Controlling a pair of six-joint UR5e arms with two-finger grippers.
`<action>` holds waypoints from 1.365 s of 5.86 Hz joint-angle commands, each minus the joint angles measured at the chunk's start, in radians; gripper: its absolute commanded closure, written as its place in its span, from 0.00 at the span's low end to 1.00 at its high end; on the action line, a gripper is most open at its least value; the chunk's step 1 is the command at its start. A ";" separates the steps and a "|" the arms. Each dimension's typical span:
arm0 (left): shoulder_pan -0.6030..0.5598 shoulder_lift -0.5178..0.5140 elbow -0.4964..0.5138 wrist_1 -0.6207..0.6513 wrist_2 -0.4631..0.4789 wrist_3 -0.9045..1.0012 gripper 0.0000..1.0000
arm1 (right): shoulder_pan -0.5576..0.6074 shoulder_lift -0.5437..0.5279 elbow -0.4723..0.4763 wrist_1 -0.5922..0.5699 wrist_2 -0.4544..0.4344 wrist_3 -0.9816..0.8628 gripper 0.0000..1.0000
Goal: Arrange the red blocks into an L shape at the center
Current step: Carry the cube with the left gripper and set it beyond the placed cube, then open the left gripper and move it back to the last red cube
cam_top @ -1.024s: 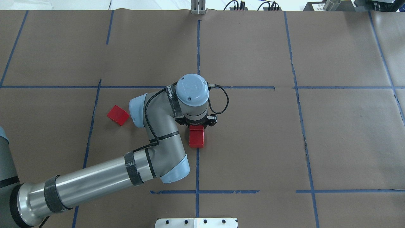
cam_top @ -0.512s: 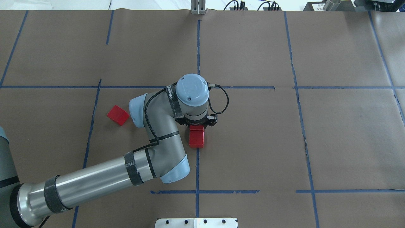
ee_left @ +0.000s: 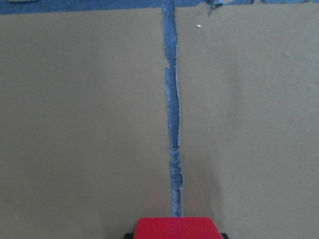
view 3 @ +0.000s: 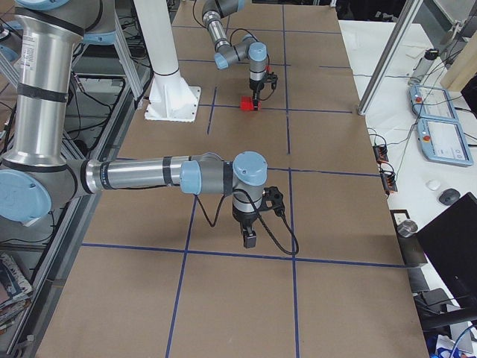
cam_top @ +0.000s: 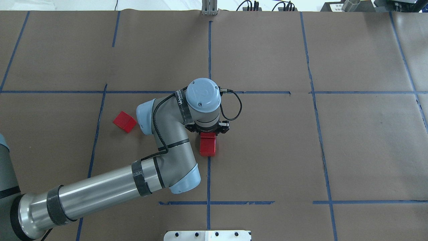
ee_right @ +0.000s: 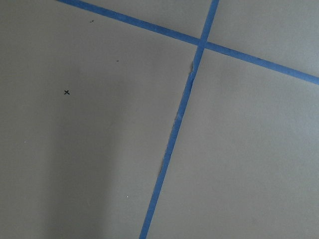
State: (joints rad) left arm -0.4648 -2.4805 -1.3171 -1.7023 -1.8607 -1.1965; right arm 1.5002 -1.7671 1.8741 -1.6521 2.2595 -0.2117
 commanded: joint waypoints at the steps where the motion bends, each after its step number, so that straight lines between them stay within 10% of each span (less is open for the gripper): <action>1: 0.000 0.000 0.001 0.000 0.000 0.000 0.35 | 0.000 0.000 0.000 0.000 0.000 0.000 0.00; 3: 0.000 0.000 0.001 0.000 0.000 0.000 0.34 | 0.000 0.000 0.000 0.000 0.000 0.000 0.00; 5: -0.003 -0.003 -0.007 0.001 0.002 0.002 0.00 | 0.000 0.000 0.000 0.000 0.000 0.000 0.00; 8: -0.124 0.006 -0.076 0.026 -0.078 0.003 0.00 | 0.000 0.000 0.000 0.000 0.000 0.002 0.00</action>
State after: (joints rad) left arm -0.5350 -2.4821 -1.3766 -1.6860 -1.8880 -1.1931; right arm 1.5002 -1.7671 1.8745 -1.6521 2.2596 -0.2113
